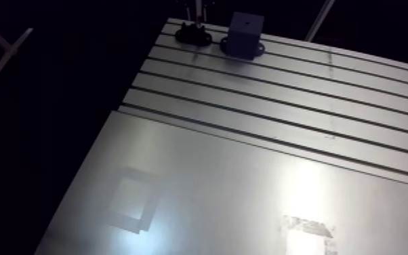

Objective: Pick up the M10 bolt and insert it into the hole until fully seated.

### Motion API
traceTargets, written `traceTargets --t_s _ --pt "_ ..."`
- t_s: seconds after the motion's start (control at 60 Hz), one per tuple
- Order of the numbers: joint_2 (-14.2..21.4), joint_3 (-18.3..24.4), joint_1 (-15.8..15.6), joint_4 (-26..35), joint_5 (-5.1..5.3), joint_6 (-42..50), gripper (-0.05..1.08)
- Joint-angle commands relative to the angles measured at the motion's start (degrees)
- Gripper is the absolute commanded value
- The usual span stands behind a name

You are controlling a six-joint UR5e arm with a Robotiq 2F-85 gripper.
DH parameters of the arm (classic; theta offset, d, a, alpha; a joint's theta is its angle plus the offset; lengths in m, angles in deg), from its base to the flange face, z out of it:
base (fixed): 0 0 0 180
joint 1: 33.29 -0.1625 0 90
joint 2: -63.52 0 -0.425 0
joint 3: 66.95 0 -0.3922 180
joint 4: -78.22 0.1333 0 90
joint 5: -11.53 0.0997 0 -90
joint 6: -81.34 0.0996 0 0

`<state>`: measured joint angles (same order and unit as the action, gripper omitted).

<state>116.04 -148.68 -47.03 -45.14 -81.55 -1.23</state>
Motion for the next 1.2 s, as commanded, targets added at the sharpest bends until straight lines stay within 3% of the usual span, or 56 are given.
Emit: traceTargets --t_s 0.017,1.2 --pt "-0.26 -0.06 -0.07 0.0 -0.04 0.0 0.56" --pt "-0.9 -0.31 -0.15 0.18 0.31 -0.08 0.62"
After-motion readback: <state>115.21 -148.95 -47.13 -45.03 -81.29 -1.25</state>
